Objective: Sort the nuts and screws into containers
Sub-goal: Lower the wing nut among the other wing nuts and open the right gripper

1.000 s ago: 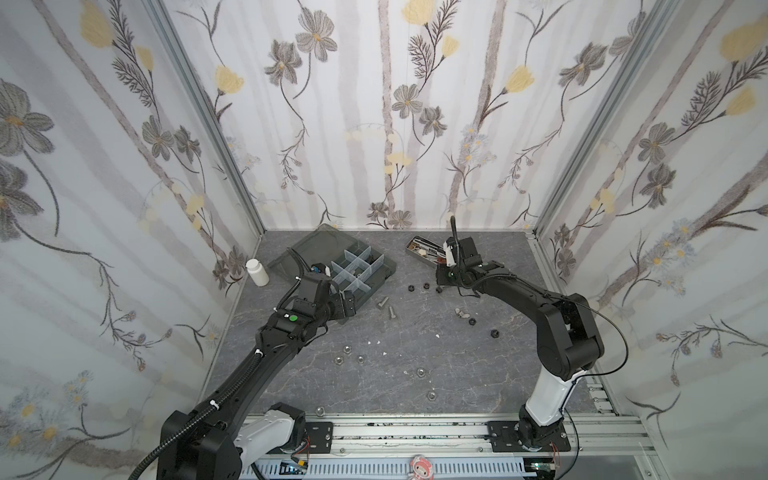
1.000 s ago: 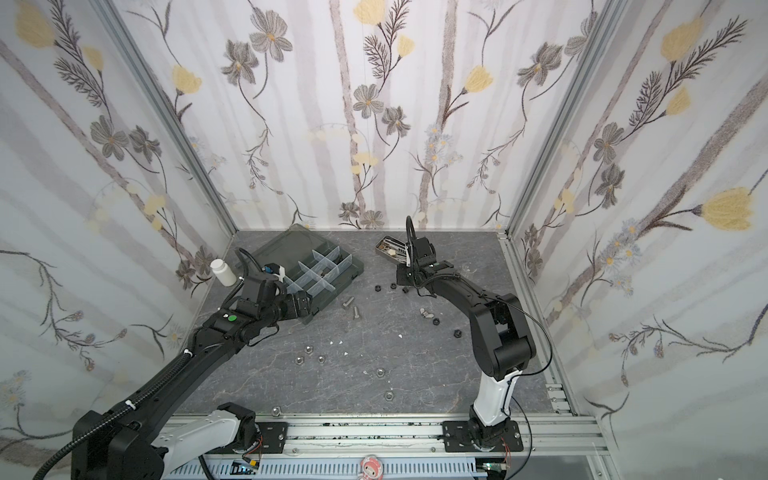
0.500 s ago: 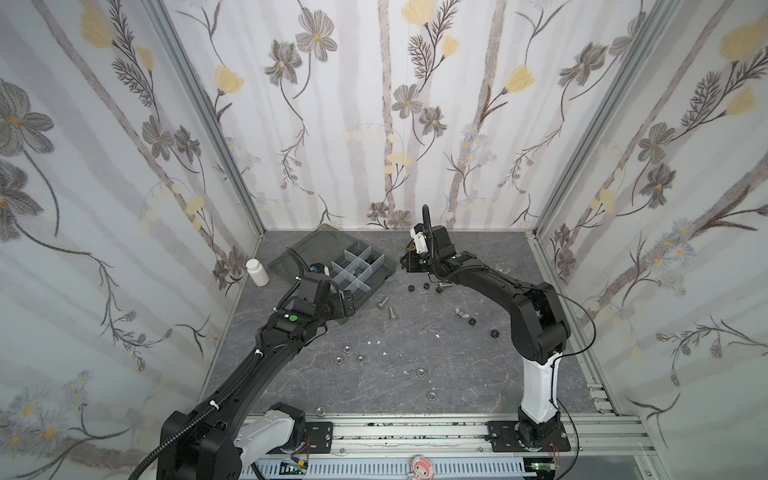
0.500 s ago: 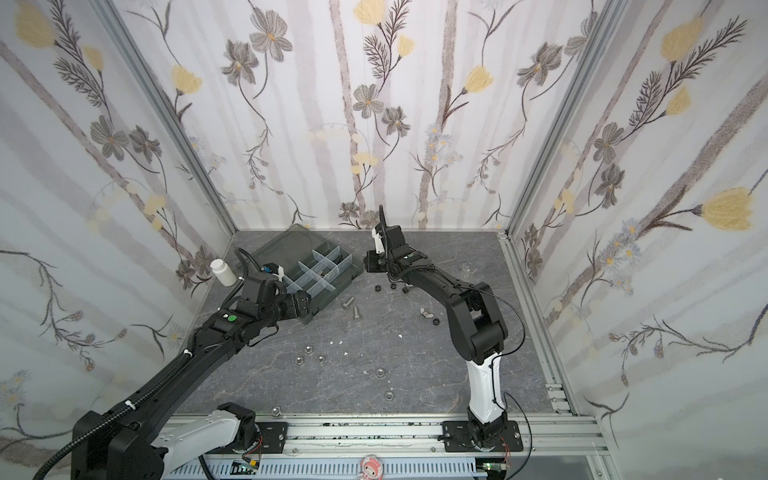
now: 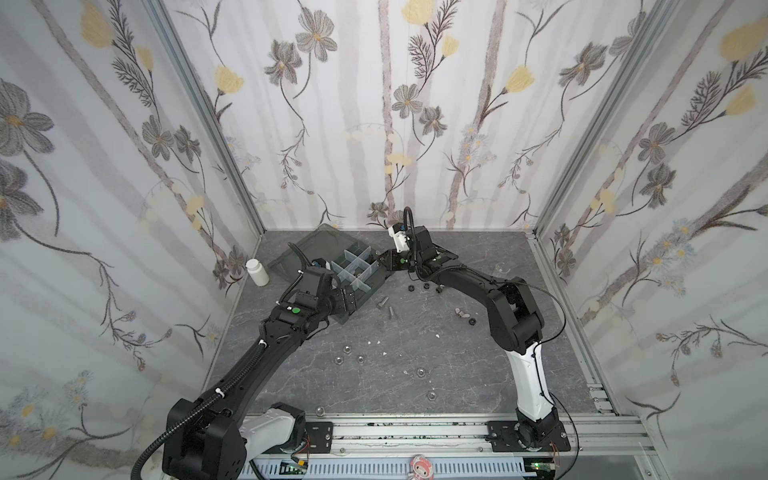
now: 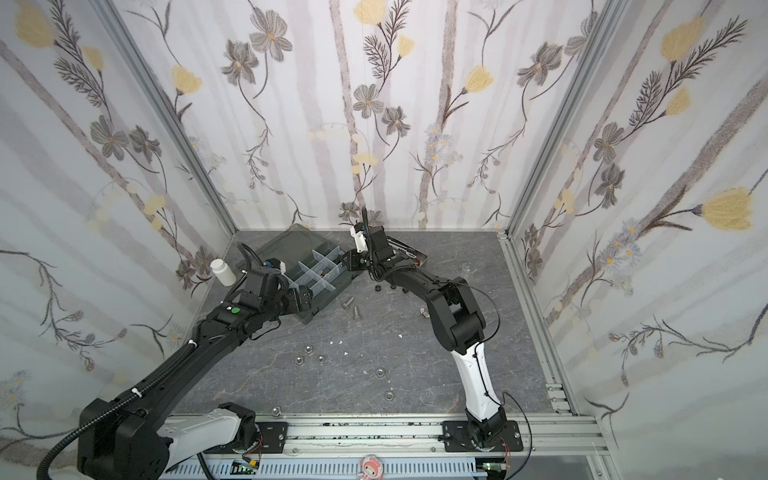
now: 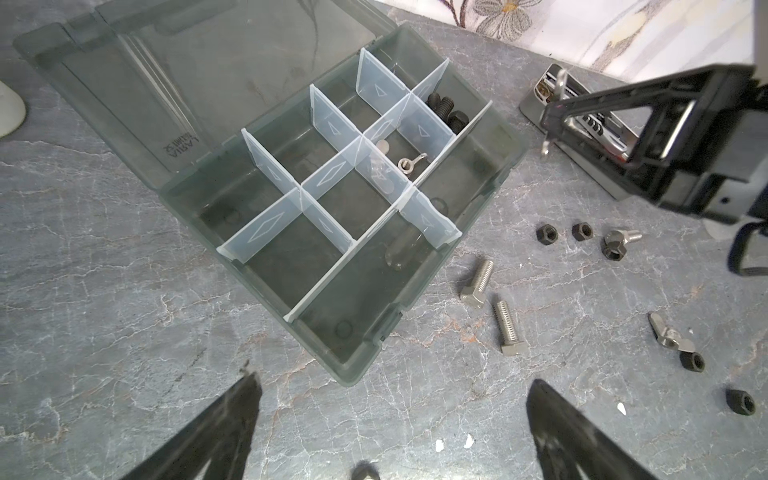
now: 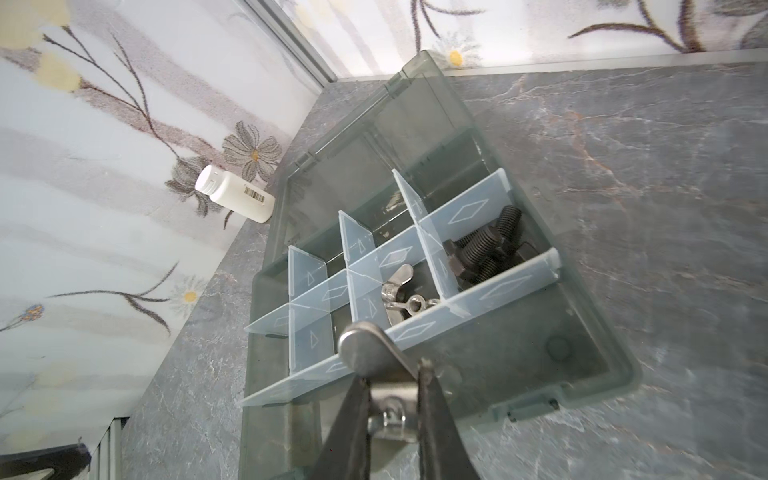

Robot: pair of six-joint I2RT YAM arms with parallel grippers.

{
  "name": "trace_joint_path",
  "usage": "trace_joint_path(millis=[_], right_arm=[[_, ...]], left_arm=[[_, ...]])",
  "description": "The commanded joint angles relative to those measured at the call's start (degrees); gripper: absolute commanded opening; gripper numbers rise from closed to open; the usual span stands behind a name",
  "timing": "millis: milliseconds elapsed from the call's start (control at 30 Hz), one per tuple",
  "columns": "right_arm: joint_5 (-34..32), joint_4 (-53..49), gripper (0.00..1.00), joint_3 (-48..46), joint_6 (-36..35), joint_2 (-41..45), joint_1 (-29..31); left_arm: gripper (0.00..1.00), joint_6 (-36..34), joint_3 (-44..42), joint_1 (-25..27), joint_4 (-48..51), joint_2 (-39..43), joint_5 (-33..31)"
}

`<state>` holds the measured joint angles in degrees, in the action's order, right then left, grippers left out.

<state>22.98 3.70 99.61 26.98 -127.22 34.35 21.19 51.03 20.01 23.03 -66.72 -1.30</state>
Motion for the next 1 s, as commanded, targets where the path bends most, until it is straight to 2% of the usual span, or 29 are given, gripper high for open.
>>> trace_joint_path(millis=[0,400,967], right_arm=[[3.88,8.44,0.09,1.81,1.72,-2.22,0.62],[5.8,14.16,0.09,10.14,4.67,-12.4,2.48],[2.6,17.06,0.12,12.51,6.37,-18.28,3.09]], left_arm=[[1.0,0.08,1.09,-0.28,1.0,-0.08,-0.63],[1.0,0.52,0.79,-0.73,1.8,0.01,-1.08],[1.0,0.69,0.39,-0.74,3.77,3.33,-1.15]])
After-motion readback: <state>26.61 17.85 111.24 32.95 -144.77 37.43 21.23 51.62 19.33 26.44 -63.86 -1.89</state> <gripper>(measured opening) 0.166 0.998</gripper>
